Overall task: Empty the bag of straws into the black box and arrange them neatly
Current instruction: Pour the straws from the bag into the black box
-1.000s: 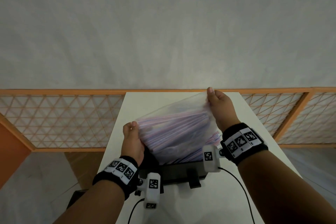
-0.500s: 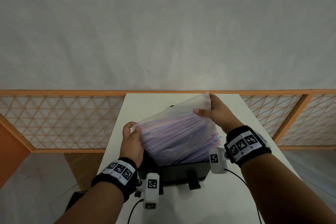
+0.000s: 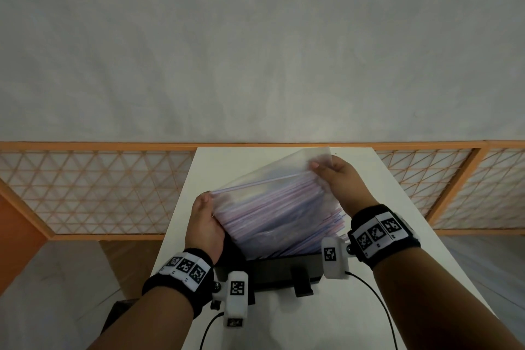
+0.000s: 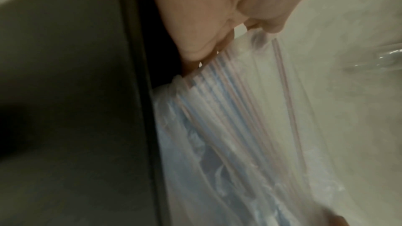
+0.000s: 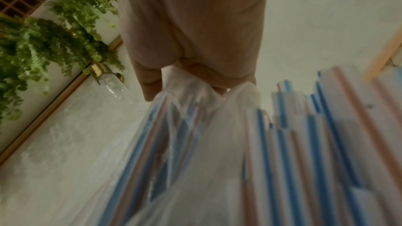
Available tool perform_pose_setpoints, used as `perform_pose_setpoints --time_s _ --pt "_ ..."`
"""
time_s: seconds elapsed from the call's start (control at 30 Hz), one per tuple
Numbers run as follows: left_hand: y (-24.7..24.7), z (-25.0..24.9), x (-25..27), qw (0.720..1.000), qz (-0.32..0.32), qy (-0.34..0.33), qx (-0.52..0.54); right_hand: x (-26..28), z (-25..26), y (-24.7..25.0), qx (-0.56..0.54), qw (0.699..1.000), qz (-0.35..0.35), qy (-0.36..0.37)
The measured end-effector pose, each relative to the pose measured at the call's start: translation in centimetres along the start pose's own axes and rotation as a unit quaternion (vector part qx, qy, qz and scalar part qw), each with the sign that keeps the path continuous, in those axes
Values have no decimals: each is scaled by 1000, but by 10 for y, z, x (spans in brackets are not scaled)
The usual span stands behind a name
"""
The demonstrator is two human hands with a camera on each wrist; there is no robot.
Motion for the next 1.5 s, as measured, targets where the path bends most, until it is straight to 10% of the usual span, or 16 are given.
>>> perform_pose_setpoints --time_s 1.2,1.5 --pt "4 2 -4 997 -16 -17 -80 0 -18 -2 21 998 33 -43" --pt "-5 5 -3 994 16 1 -109 -3 -7 11 0 999 -52 14"
Point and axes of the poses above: each hand's wrist, its own x-axis away from the middle knuckle, its own y-axis out of the back of the hand, z = x × y, the point moved 10 cm from there along -x, towards the middle knuckle, and after that the axes turned 12 degrees about -x, right-handed, at the moved point
